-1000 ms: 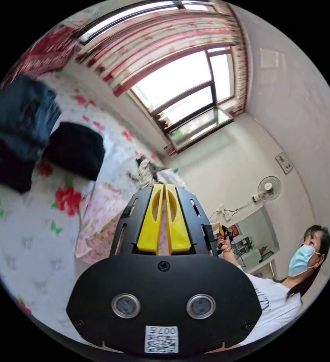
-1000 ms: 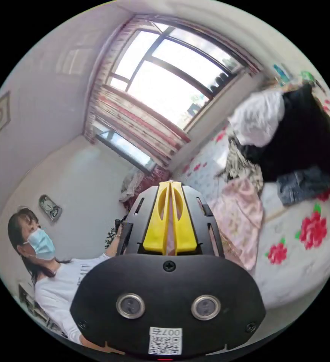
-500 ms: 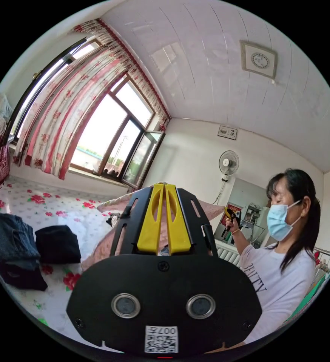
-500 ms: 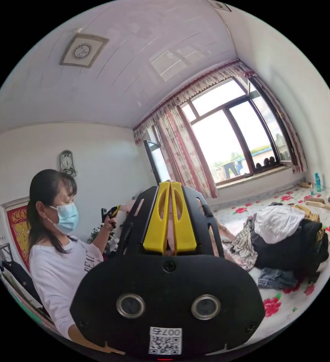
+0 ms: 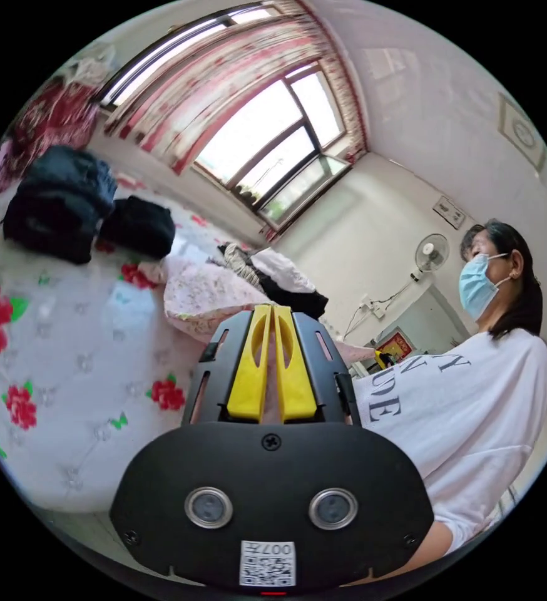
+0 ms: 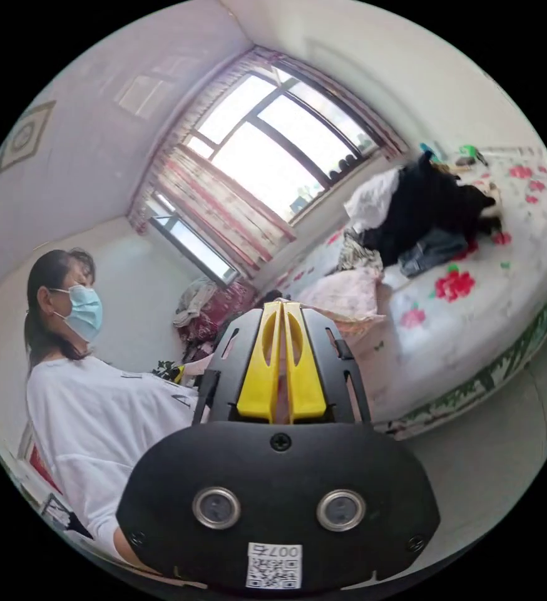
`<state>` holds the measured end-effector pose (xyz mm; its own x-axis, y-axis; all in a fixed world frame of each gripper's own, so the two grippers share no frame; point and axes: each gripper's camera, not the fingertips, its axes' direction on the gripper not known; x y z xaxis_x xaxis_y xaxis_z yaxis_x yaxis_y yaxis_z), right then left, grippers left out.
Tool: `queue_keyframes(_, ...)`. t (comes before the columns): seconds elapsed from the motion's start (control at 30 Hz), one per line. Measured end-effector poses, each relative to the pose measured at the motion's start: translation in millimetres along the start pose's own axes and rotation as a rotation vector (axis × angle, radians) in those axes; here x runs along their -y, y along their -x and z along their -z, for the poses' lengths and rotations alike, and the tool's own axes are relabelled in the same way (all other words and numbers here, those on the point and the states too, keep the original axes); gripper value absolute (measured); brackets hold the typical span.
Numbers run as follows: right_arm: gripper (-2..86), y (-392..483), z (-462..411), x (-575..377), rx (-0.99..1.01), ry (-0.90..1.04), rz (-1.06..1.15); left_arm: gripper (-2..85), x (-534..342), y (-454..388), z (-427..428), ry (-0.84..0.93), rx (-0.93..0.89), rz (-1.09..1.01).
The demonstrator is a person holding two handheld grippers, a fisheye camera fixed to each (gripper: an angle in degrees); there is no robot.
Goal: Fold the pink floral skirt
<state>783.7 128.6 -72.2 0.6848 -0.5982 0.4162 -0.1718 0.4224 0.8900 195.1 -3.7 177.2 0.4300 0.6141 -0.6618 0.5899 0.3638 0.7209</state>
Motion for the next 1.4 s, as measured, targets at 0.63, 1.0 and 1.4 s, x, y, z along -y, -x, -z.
queue_keyframes(0.63,-0.1,-134.4,-191.9,167.4,-0.100,0.238,-0.229,-0.7,27.4,204.8,-161.0,0.103,0.185,0.337)
queue_keyframes(1.0,3.1,-229.3,-320.9,240.5,-0.460,0.345,-0.311,5.6,-31.1,329.8,-226.8,0.167,0.479,0.568)
queue_keyframes(1.4,2.8,-288.9,-401.2,297.4,-0.419,0.508,-0.326,5.6,-109.7,325.9,-249.8,0.240,0.539,0.485)
